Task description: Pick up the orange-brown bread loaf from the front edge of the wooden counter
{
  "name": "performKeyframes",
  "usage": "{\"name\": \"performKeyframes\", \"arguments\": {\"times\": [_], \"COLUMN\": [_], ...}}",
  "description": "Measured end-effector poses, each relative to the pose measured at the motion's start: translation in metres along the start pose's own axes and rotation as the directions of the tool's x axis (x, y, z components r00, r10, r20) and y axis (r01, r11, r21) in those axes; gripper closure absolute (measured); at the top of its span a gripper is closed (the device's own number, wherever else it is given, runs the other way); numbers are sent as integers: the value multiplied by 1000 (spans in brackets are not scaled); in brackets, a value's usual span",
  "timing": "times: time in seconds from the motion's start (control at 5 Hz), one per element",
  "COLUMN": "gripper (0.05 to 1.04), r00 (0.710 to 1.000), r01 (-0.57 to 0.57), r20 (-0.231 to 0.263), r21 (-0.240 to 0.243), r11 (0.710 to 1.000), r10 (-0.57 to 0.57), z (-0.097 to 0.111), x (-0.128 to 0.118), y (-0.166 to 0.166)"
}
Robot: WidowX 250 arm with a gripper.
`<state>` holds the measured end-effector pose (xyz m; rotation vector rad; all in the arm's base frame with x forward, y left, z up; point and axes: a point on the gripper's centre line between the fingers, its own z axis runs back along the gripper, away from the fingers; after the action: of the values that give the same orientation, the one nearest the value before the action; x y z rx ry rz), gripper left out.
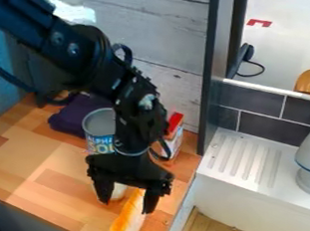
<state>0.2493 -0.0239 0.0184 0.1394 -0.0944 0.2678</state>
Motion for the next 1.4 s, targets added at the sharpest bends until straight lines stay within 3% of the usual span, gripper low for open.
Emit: {"name": "performKeyframes", "arguments": {"times": [0.6,1.0,1.2,1.4], "gripper": [84,84,84,140], "r00": [996,994,990,992], "r01": [83,103,118,99], "r20": [-27,-30,-69,-74], "r21": [-44,-36,-45,-56], "r11": [996,994,992,994], "r10": [-84,-104,-121,-103], "z": [-24,-37,-39,-39], "x": [1,10,16,17], "y": [-10,-13,-13,-10]}}
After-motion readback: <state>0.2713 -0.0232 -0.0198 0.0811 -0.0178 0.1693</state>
